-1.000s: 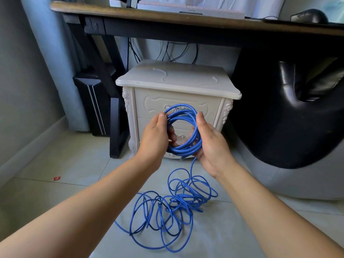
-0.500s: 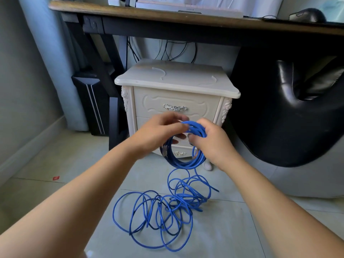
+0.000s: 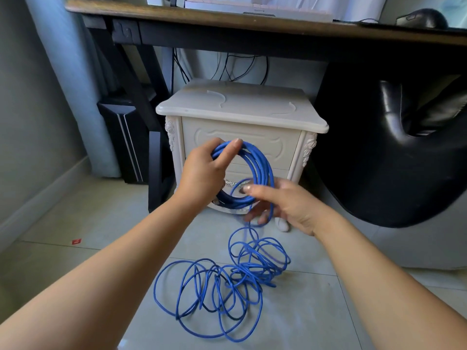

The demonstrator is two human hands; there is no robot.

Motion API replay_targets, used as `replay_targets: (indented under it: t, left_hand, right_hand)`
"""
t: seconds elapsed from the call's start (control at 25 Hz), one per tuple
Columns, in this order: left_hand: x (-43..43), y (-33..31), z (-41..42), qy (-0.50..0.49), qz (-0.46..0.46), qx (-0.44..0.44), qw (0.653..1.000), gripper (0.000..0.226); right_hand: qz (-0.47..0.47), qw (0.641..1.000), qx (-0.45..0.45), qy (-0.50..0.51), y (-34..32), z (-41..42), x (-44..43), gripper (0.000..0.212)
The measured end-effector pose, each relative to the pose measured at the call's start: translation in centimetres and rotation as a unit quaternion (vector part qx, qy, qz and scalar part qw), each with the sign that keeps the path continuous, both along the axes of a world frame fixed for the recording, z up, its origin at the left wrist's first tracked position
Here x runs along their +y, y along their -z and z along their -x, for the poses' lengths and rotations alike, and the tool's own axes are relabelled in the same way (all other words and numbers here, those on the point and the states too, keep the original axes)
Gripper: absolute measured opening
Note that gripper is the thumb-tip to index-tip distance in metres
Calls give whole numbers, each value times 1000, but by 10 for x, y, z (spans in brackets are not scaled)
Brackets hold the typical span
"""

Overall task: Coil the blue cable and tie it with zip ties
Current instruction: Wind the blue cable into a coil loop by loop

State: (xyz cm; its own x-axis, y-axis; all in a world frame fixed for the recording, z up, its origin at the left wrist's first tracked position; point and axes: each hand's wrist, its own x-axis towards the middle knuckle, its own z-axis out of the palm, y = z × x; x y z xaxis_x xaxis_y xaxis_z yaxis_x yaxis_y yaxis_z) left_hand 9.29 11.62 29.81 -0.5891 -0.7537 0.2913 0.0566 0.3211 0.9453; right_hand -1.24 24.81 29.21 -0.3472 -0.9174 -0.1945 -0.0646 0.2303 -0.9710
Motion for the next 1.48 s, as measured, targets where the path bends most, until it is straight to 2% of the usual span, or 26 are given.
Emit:
replay_targets:
  t: [0.08, 0.12, 0.24, 0.28, 0.4, 0.52, 0.6, 0.64, 0.72, 0.84, 0.96, 1.0, 1.08, 1.12, 1.2, 1.32, 1.48]
  left_hand:
    - [0, 1, 1, -45, -60, 45, 996, 45]
    - [1, 2, 1, -66, -96, 58, 991, 43]
    - [13, 4, 4, -75, -226, 101, 966, 42]
    - [18, 5, 5, -72, -242, 101, 962, 43]
    - [32, 9, 6, -77, -177, 30, 981, 45]
    - [27, 8, 1, -34, -126, -5, 991, 43]
    - [18, 7, -4, 30, -96, -18, 995, 29]
    - [15, 6, -6, 67, -82, -15, 994, 21]
    - [11, 5, -8, 118, -11, -32, 992, 26]
    - [11, 7, -9, 133, 179, -111, 968, 30]
    - [17, 6, -7, 154, 190, -170, 955, 18]
    - [18, 6, -5, 139, 200, -172, 954, 22]
    - [16, 5, -1, 104, 207, -156, 960, 29]
    - [15, 5, 0, 90, 179, -134, 970, 29]
    - [10, 4, -1, 65, 68, -71, 993, 32]
    - [6, 6, -1, 27, -53, -10, 998, 34]
    - [7, 12, 4, -57, -117, 9, 991, 38]
  right_hand:
    - [-12, 1000, 13, -15, 9, -7, -5, 21]
    - [16, 1000, 10, 15, 12, -9, -9, 14]
    - [133, 981, -78, 118, 16, -12, -19, 3]
    - [155, 972, -114, 138, 17, -15, -23, 3]
    - [177, 949, -148, 214, 17, -21, -29, 18]
    - [179, 942, -148, 241, 11, -13, -24, 21]
    - [157, 956, -81, 233, 8, -3, -18, 21]
    - [136, 966, -12, 220, 8, 1, -14, 22]
    - [71, 972, 148, 169, 6, 7, -9, 19]
    - [3, 950, 301, 86, -2, 7, -5, 8]
    - [9, 926, 364, 100, -4, 7, -6, 6]
    - [22, 933, 340, 118, -4, 7, -6, 9]
    - [65, 964, 221, 136, -5, 10, -6, 18]
    - [87, 977, 144, 131, -5, 13, -5, 21]
    - [94, 990, -7, 104, -7, 15, -1, 21]
    - [61, 981, -174, 59, -2, 9, 0, 41]
    - [155, 936, -309, 58, 6, -7, -11, 51]
